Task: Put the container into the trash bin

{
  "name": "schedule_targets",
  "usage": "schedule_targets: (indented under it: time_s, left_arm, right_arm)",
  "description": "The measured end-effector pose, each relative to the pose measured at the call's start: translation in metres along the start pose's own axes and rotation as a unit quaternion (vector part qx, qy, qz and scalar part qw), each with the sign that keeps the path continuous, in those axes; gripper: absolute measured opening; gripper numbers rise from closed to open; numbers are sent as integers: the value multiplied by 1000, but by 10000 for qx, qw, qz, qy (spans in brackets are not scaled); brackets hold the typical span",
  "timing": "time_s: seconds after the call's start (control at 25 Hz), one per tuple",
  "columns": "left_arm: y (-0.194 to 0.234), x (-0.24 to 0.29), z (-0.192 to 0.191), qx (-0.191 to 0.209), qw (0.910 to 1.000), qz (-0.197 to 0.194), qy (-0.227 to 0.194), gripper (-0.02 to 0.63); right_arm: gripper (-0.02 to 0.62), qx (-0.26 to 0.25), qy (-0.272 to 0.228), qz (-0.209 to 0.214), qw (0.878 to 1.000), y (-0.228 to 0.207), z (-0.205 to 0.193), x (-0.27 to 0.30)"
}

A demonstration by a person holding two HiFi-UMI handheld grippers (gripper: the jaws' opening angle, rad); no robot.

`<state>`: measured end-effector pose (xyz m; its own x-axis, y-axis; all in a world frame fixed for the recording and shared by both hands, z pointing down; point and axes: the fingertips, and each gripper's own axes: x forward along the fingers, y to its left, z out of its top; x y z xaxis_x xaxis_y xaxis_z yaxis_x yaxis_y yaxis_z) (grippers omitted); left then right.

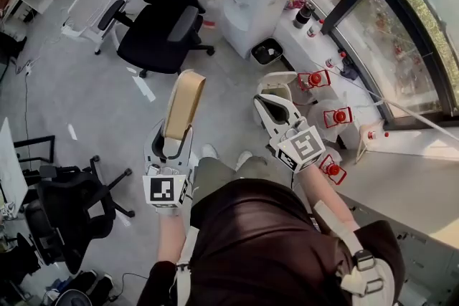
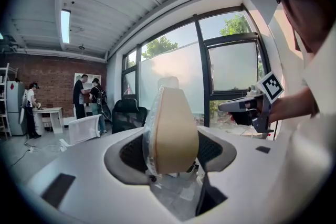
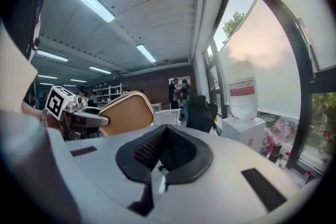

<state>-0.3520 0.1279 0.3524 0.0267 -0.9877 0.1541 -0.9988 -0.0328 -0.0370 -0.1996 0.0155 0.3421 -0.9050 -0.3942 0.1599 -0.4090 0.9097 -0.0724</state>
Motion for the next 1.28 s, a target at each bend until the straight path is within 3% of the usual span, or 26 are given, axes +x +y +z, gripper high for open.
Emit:
schedule_targets:
  time_s: [0.28,0.6,0.92,1.28]
  left_arm:
    - [10,62,5,58,9965,-827,60,249]
    - [21,136,11,228,9831,-1812,129,249]
    - [-14,190,2,374,9577,-2848,195,249]
    - [-93,215,-1,628,9208,-3835,323,249]
  right_arm:
    - [15,178,86,-647,9977,-33,1,18]
    - [15,393,59,-1631,9858,-70,0,25]
    - [15,600,16,-2688,9613,-98,-13,-11]
    - [15,903,-25,-3638,9271,-112,-36,-85]
